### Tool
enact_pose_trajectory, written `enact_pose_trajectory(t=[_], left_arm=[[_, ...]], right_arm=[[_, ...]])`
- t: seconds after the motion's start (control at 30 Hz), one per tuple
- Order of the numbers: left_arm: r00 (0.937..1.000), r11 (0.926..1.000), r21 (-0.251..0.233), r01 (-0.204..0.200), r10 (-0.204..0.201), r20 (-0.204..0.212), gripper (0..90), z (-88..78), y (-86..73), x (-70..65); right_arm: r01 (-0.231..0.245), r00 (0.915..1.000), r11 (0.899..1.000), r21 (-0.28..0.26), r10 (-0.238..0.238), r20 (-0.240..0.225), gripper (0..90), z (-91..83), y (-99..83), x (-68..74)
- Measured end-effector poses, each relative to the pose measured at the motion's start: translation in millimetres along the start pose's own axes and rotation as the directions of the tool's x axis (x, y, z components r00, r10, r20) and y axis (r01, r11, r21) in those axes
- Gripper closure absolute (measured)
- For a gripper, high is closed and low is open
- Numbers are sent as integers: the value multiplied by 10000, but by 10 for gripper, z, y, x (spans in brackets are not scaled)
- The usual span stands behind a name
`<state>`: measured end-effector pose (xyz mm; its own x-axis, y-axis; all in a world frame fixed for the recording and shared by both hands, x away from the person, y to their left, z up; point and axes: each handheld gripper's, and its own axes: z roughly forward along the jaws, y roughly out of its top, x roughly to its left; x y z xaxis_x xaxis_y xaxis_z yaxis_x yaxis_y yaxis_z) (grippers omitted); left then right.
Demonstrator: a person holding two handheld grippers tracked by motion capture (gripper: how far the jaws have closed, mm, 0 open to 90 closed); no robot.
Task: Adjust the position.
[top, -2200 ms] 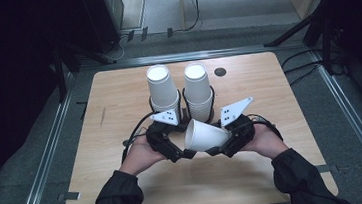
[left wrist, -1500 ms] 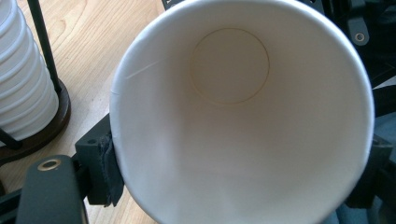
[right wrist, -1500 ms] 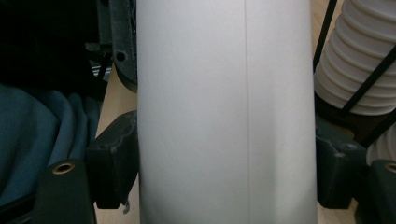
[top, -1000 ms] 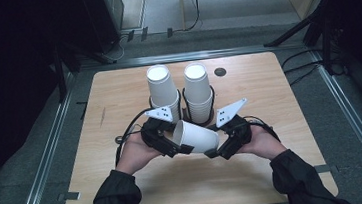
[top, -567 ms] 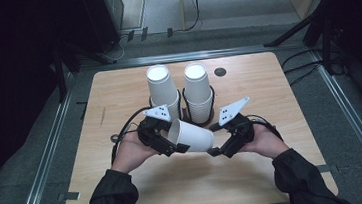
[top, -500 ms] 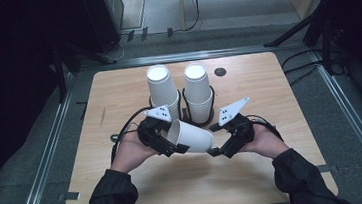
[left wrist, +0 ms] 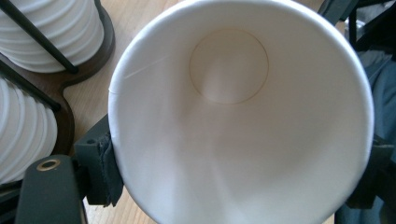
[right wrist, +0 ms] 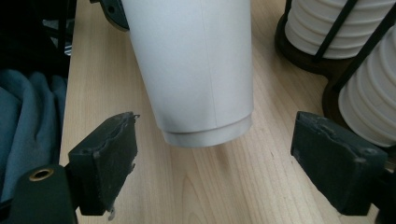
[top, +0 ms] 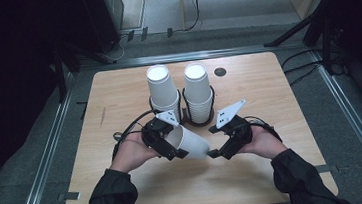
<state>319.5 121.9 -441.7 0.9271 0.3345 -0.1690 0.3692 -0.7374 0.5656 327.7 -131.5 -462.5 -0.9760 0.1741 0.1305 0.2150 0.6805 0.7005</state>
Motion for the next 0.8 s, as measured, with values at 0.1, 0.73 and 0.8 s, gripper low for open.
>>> enact_pose_trajectory(t=[0.1,0.73,0.8], left_arm=[[9999,9996,297,-18,23,-168,150,34,17,1],[9998,9963,865,27,-8,-223,142,127,102,-44],[9998,9965,829,62,-48,-167,141,133,119,-49]], right_arm=[[37,10000,9999,126,-36,-84,153,46,-2,6],[580,9981,9974,439,-569,-247,181,427,24,21],[582,9977,9973,444,-566,-374,179,446,36,32]])
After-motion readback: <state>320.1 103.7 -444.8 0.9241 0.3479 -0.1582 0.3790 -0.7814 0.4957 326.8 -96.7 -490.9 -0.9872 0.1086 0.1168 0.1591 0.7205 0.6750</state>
